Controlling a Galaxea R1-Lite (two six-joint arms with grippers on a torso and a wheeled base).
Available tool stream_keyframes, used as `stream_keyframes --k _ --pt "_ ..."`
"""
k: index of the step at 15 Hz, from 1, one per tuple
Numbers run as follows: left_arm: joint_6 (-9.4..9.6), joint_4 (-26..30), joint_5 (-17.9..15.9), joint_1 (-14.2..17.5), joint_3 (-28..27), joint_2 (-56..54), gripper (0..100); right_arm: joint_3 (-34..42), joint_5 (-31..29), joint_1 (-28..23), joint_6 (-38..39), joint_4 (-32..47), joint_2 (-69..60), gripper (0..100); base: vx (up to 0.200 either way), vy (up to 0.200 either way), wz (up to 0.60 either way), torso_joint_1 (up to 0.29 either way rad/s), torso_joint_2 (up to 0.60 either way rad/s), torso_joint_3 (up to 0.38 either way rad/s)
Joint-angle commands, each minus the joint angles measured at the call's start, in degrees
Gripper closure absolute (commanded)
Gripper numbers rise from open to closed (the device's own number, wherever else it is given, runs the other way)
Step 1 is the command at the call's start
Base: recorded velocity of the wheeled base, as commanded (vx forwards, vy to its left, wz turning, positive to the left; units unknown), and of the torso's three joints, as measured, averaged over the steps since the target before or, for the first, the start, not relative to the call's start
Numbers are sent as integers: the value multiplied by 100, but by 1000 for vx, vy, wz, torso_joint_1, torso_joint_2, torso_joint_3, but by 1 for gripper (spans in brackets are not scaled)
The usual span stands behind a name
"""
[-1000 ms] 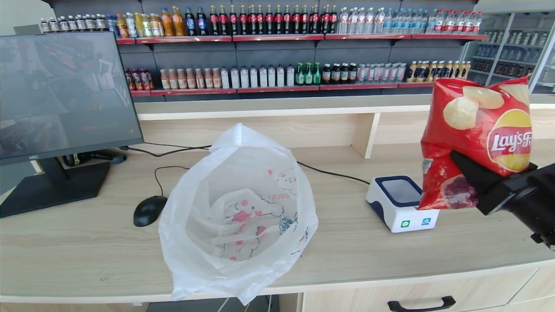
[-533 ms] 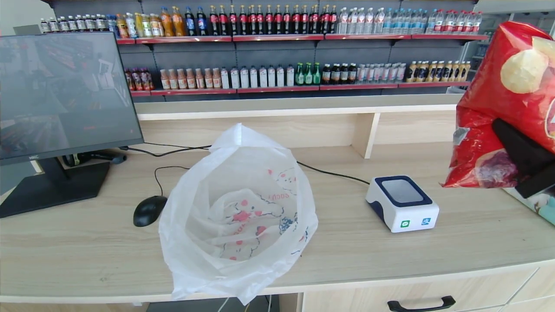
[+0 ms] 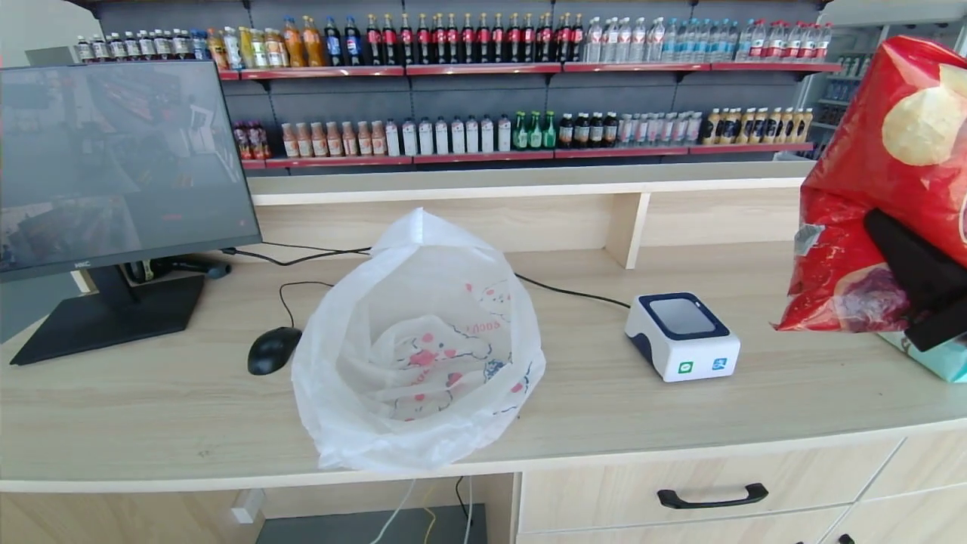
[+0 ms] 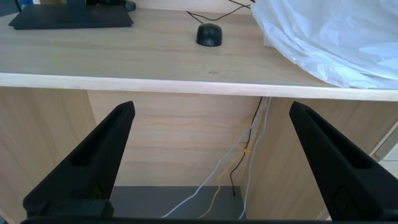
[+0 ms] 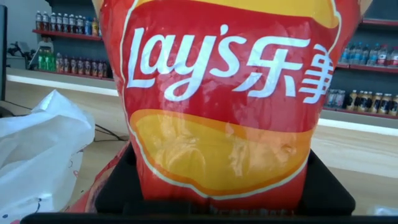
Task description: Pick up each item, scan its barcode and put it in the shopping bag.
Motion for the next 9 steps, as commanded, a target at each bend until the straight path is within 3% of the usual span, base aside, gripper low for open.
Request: stream_keyframes --k 1,9 --pt "-6 2 0 9 0 -2 0 66 4 28 0 0 36 100 0 0 0 0 0 0" --pt "-15 11 0 9 -9 -2 0 57 4 107 88 -35 54 100 0 200 0 5 2 2"
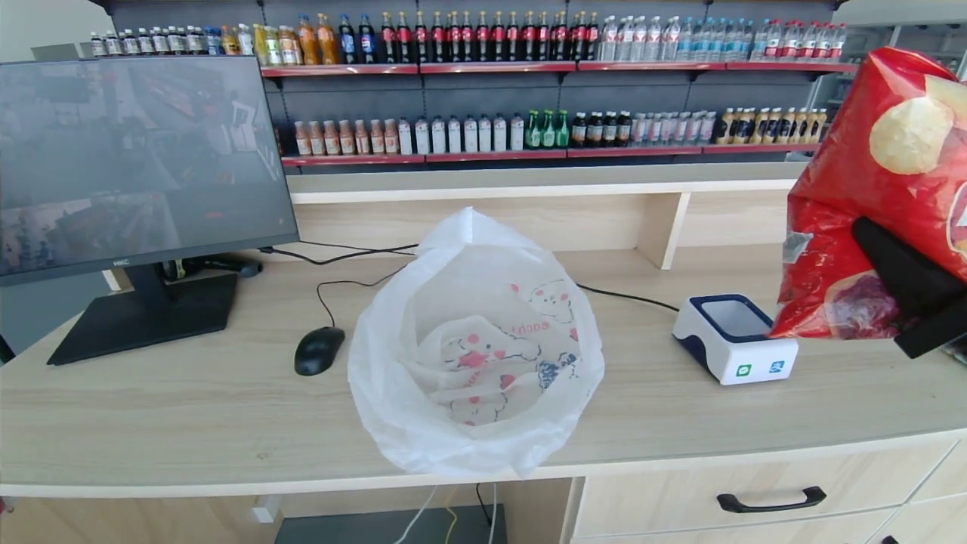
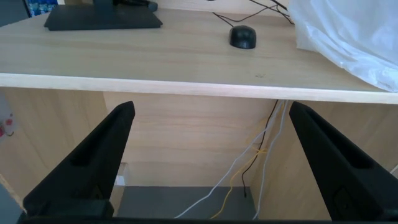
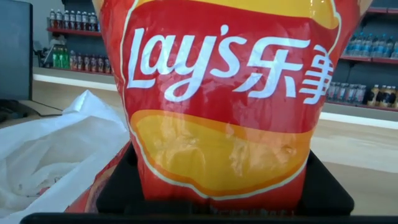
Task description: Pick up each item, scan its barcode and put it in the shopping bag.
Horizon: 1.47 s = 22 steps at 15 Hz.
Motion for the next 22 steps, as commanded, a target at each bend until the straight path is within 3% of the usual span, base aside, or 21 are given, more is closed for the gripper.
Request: stream_keyframes --k 1,5,14,18,22 --pt "-4 -5 0 0 0 -2 0 -11 2 6 -13 -3 21 100 0 200 0 -2 7 -2" --pt "5 -5 0 0 0 -2 0 24 2 41 -13 -3 30 100 0 200 0 -1 2 4" --pt "5 -5 0 0 0 -2 0 173 2 85 -13 -73 12 100 0 0 0 0 0 0" --pt "5 -5 0 0 0 -2 0 138 10 173 -13 -73 -5 100 0 0 600 5 5 6" --pt "5 -5 0 0 0 -2 0 -82 46 358 -13 6 65 100 0 0 0 0 0 0"
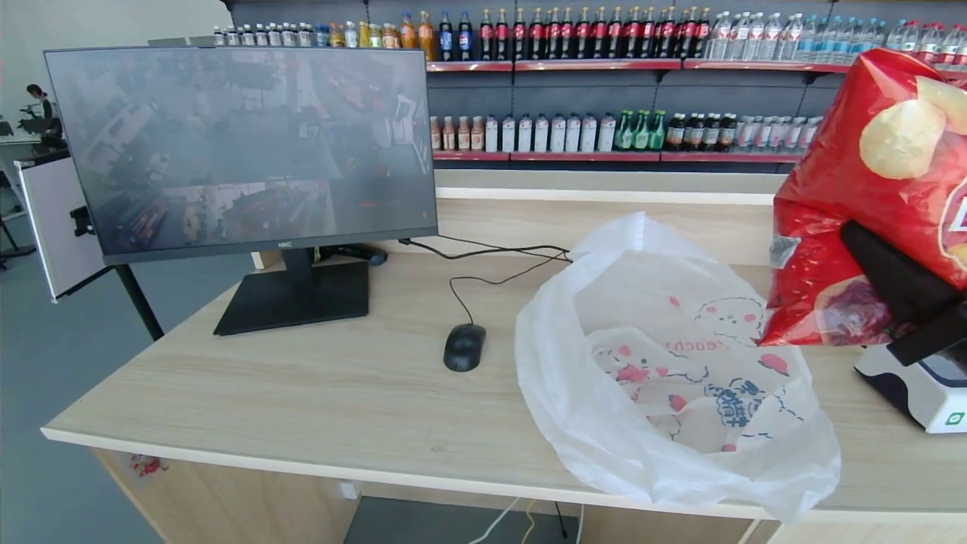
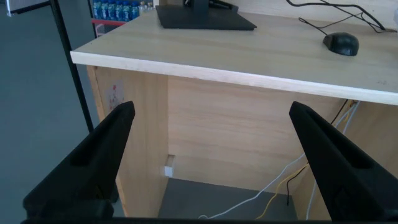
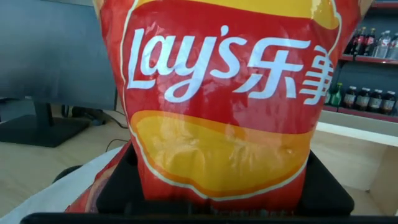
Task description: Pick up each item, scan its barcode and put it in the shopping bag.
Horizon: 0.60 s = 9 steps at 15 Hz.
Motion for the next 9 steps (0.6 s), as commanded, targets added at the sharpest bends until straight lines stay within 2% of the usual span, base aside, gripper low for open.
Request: stream_keyframes --k 1,3,5,6,7,9 --pt "-1 0 0 2 0 -2 0 -143 15 213 13 40 102 100 0 0 0 0 0 0" --pt "-1 0 0 2 0 -2 0 -477 -20 477 453 49 374 100 0 0 0 0 0 0" --pt "-1 0 0 2 0 -2 0 -1119 -178 846 910 761 506 100 0 0 0 0 0 0" --pt "-1 0 0 2 0 -2 0 -1567 -556 952 1490 1710 436 100 0 0 0 0 0 0" --pt "-1 0 0 2 0 -2 0 -1892 -820 1057 1850 2334 418 100 0 0 0 0 0 0" --pt "-1 0 0 2 0 -2 0 -2297 -1057 1198 2439 3617 348 100 0 0 0 0 0 0"
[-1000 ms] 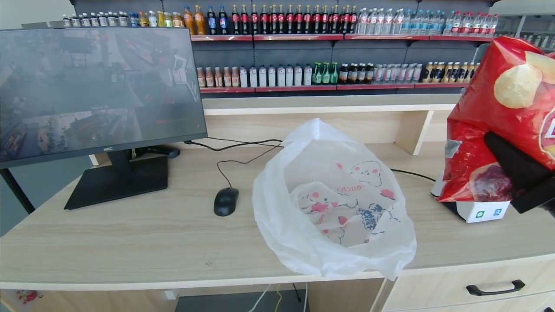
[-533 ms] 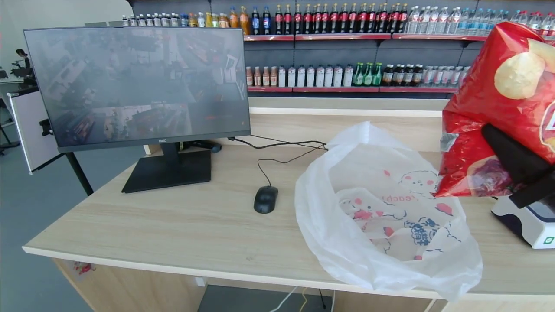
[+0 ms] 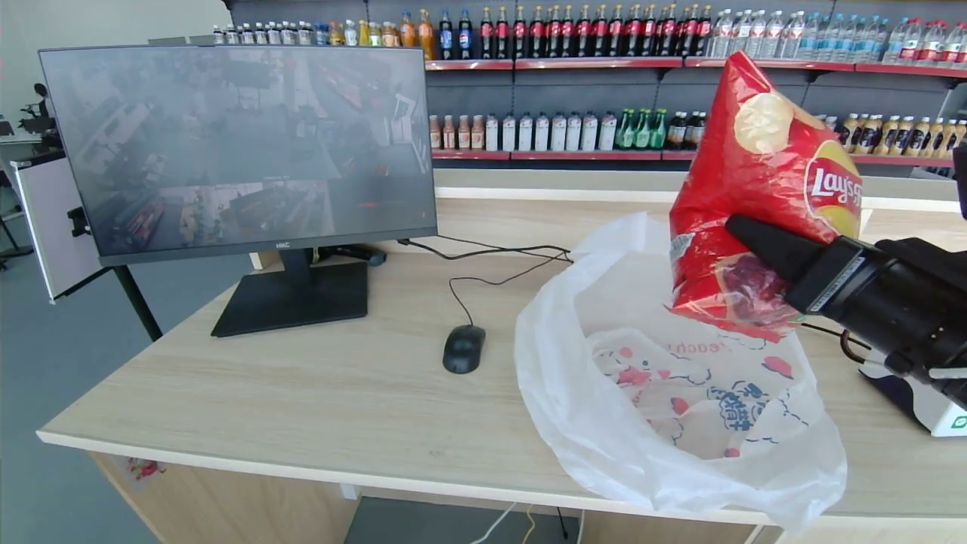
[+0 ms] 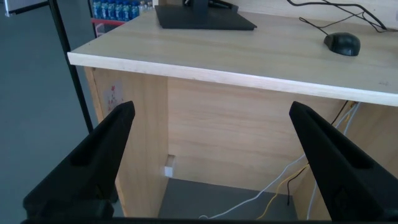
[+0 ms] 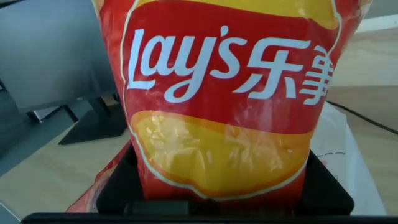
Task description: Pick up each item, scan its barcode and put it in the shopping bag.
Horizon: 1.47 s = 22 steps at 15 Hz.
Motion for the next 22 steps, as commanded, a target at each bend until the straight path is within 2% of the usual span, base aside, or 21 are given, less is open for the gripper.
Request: stream_keyframes --k 1,3,6,16,22 --pt "-1 0 0 0 0 -2 0 -482 -149 169 464 914 -50 100 0 0 0 0 0 0" --pt "-1 0 0 0 0 -2 0 -429 -140 178 913 1415 -41 100 0 0 0 0 0 0" --pt "-1 0 0 0 0 -2 0 -517 -114 195 1238 1670 73 100 0 0 0 0 0 0" --pt "-1 0 0 0 0 -2 0 -473 -167 107 1089 2531 337 100 0 0 0 0 0 0" --pt "-1 0 0 0 0 -2 0 -491 -175 99 658 2575 847 100 0 0 0 0 0 0"
